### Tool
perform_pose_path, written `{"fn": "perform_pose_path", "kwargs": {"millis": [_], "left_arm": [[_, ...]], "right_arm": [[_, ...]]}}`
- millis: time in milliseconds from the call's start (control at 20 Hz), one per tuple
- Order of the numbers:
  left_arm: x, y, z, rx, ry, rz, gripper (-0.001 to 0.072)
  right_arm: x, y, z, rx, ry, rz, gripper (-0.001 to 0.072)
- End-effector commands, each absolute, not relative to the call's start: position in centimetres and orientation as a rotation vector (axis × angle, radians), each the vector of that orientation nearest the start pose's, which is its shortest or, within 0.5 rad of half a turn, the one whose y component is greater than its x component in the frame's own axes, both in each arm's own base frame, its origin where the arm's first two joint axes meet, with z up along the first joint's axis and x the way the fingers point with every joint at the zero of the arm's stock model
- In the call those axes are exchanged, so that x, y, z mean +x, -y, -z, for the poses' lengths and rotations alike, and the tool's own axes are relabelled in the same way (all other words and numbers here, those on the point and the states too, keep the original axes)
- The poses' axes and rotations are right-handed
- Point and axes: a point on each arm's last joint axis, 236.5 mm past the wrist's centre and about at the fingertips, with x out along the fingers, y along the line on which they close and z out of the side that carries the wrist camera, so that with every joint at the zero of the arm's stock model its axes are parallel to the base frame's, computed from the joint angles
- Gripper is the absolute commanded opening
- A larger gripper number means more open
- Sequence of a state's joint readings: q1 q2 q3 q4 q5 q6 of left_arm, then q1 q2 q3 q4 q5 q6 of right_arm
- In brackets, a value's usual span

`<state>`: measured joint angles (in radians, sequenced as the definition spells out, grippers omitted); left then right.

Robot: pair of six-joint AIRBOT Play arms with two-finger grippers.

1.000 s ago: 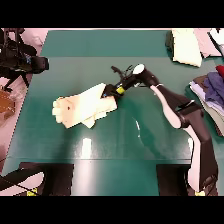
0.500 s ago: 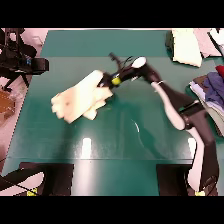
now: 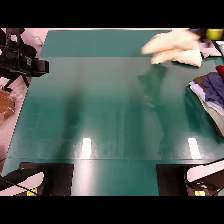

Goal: Fold the shirts.

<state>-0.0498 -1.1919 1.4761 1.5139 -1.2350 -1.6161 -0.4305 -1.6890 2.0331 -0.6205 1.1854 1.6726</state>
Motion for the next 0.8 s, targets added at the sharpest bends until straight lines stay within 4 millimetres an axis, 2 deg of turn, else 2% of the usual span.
{"fn": "perform_pose_path", "kwargs": {"millis": [0,100,200,300,350,500,550,600,650,700,750], "left_arm": [[41.5,3.6,-15.9,-0.071,-0.959,0.075,0.0023],[41.6,3.7,-15.9,-0.073,-0.957,0.075,0.0022],[41.6,3.8,-15.9,-0.079,-0.956,0.078,0.0022],[41.6,4.2,-16.0,-0.094,-0.957,0.089,0.0022],[41.5,4.4,-16.0,-0.105,-0.957,0.098,0.0023],[41.5,5.1,-16.1,-0.128,-0.960,0.119,0.0023],[41.4,5.3,-16.1,-0.135,-0.962,0.125,0.0022],[41.3,5.6,-16.0,-0.143,-0.968,0.134,0.0022],[41.0,5.9,-15.9,-0.152,-0.978,0.143,0.0023],[40.8,6.1,-15.9,-0.158,-0.988,0.151,0.0022],[40.5,6.2,-15.8,-0.161,-0.998,0.156,0.0022]], "right_arm": [[48.1,21.1,-26.8,1.057,-0.483,0.039,0.0026],[43.6,25.4,-25.8,1.070,-0.511,0.140,0.0026],[39.9,28.7,-25.5,1.069,-0.514,0.241,0.0027],[36.8,31.1,-24.9,1.060,-0.525,0.336,0.0026],[35.4,31.7,-23.9,1.063,-0.564,0.370,0.0027],[29.7,32.3,-17.2,1.045,-0.878,0.549,0.0029],[28.8,32.1,-15.4,1.023,-0.969,0.561,0.0063],[28.7,31.5,-14.0,1.011,-1.045,0.532,0.0203],[28.8,30.7,-12.9,1.013,-1.105,0.491,0.0264],[29.0,30.0,-11.9,1.011,-1.157,0.456,0.0265],[29.4,29.7,-11.7,1.007,-1.165,0.441,0.0265]]}}
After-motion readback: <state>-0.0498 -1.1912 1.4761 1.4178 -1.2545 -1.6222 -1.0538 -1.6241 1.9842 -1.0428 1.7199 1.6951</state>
